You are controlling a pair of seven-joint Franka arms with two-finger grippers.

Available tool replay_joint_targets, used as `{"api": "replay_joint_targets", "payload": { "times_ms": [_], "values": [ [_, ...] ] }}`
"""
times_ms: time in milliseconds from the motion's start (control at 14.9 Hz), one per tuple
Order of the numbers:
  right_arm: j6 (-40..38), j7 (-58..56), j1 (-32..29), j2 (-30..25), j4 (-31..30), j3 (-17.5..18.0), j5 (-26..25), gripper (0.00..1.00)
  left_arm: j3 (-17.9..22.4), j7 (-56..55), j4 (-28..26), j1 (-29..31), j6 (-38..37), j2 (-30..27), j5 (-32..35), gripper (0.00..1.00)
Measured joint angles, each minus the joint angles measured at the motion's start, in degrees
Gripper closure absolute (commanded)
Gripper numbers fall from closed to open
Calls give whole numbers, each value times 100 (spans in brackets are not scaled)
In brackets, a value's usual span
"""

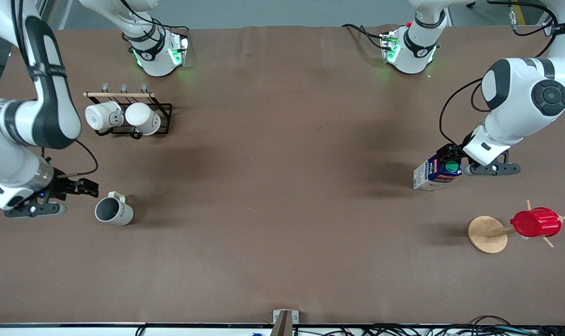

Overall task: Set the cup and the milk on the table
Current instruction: 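Lower the left gripper onto the milk carton while the right gripper reaches the mug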

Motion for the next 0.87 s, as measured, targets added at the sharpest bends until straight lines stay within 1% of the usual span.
{"api": "replay_joint_targets", "payload": {
  "times_ms": [134,201,269,336,470,537,604,672,739,806,873],
  "values": [
    [578,-65,0,285,-125,-2,-4,0,-17,3,-8,-10,97,58,0,2],
    [869,-130,0,406,-203,-7,-5,0,-25,3,-12,-15,139,97,0,5],
    [1155,-208,-2,509,-309,-17,-5,0,-30,7,-15,-18,173,137,0,10],
    [1386,-279,-7,586,-413,-28,-5,1,-31,27,-17,-18,187,168,0,21],
    [1649,-367,-13,686,-572,-71,-5,6,-28,177,-23,-11,189,203,0,56],
    [1715,-390,-16,717,-607,-96,-5,11,-25,268,-28,-3,189,206,0,71],
    [1772,-400,-21,744,-631,-110,-5,20,-21,337,-32,3,189,206,0,82],
    [1845,-409,-25,774,-652,-116,-5,31,-20,375,-36,8,189,208,0,89],
    [1912,-411,-25,811,-668,-117,-5,42,-20,400,-37,9,189,209,1,94],
    [1956,-411,-25,854,-672,-117,-5,52,-20,412,-37,9,189,208,1,97],
    [1992,-411,-25,901,-672,-117,-5,65,-19,414,-36,9,189,208,1,97]
  ]
}}
